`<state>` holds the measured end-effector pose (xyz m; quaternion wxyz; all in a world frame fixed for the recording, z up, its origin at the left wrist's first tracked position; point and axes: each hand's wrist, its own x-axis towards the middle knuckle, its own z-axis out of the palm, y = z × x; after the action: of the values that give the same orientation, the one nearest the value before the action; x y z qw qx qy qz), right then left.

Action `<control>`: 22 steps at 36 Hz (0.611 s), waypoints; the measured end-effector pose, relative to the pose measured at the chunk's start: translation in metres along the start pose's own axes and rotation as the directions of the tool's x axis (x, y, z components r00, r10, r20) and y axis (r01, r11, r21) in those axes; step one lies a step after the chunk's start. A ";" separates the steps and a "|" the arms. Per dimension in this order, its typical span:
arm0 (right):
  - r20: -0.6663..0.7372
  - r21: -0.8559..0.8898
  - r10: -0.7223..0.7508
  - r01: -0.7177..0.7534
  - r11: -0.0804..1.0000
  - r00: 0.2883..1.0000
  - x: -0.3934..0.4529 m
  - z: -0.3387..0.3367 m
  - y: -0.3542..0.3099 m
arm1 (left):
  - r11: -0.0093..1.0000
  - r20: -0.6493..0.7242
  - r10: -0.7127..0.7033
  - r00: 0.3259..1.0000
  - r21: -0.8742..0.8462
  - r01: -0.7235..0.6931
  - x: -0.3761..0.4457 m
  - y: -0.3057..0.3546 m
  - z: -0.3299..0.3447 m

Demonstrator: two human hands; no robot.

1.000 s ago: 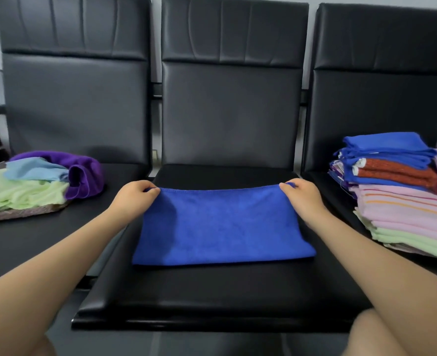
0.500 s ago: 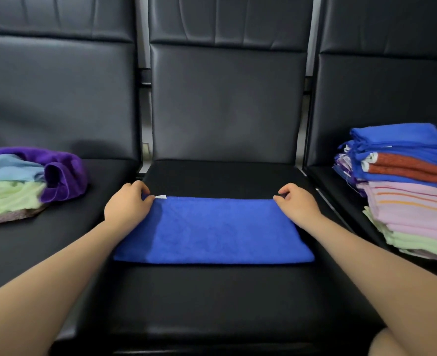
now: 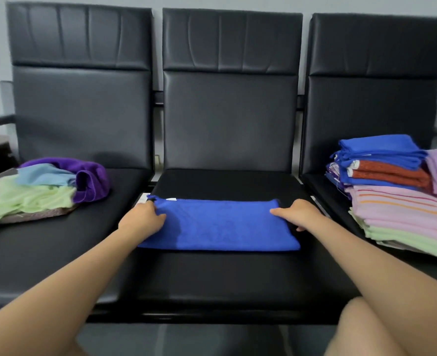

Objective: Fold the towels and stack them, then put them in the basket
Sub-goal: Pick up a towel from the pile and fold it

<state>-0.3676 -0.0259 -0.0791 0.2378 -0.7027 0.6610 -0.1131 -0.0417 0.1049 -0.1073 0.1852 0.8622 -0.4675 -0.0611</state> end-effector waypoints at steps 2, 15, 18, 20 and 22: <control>0.025 -0.020 -0.007 0.007 1.000 1.000 -0.008 0.001 -0.002 | 0.999 0.002 0.014 1.000 0.044 -0.014 -0.009 0.001 0.003; -0.044 0.549 0.153 -0.104 0.829 0.987 -0.019 -0.010 0.003 | 0.995 -0.058 0.103 0.993 -0.004 -0.104 -0.039 0.015 0.013; -0.065 0.581 0.235 -0.154 0.799 0.970 -0.019 -0.016 0.009 | 0.992 -0.054 0.125 0.991 0.011 -0.124 -0.039 0.016 0.014; -0.069 0.601 0.251 -0.161 0.783 0.966 -0.021 -0.020 0.010 | 0.991 -0.053 0.134 0.990 0.010 -0.133 -0.038 0.017 0.015; -0.086 0.641 0.225 -0.119 0.758 0.971 -0.019 -0.020 0.008 | 0.991 -0.047 0.135 0.990 0.000 -0.135 -0.035 0.018 0.015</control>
<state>-0.3863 -0.0108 -0.0625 0.4160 -0.5069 0.6631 -0.3609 -0.0789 0.1213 -0.1165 0.2014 0.8296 -0.5200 -0.0289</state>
